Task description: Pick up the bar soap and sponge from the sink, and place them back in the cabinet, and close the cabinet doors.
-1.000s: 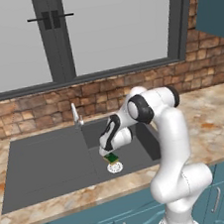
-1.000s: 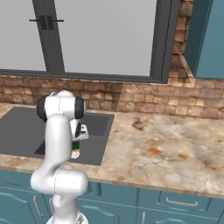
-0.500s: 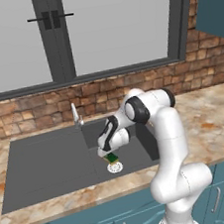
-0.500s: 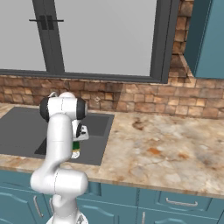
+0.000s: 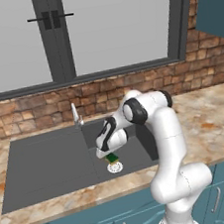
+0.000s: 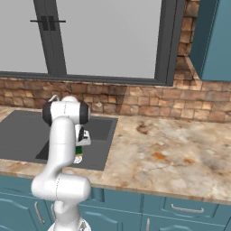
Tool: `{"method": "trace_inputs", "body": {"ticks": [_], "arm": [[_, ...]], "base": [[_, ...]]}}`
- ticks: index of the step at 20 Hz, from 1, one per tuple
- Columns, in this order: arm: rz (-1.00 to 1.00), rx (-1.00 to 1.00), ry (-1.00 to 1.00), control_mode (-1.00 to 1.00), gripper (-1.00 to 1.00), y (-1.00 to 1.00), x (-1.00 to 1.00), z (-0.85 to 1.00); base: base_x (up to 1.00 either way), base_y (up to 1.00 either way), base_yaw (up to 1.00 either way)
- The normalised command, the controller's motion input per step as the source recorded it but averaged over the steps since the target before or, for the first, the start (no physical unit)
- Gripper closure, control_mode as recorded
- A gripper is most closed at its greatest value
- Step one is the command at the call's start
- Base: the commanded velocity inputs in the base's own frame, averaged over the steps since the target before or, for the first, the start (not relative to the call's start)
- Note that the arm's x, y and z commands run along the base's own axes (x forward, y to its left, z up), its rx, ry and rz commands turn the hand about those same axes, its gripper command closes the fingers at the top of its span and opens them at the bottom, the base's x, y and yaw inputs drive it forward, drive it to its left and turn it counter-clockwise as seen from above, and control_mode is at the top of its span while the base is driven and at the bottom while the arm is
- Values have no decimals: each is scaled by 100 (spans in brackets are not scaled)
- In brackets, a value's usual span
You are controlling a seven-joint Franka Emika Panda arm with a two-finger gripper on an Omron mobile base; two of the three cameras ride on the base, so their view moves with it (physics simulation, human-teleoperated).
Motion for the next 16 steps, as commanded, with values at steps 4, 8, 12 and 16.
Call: {"method": "trace_inputs", "body": {"ticks": [4, 8, 12, 16], "arm": [[0, 0, 2, -100, -100, 1, 11, -17], [0, 0, 2, -100, -100, 0, 12, -14], [0, 0, 3, -100, -100, 1, 8, -13], [0, 0, 3, -100, -100, 1, 1, -15]], "base": [[0, 0, 0], [0, 0, 0], [0, 0, 0], [0, 0, 0]]}}
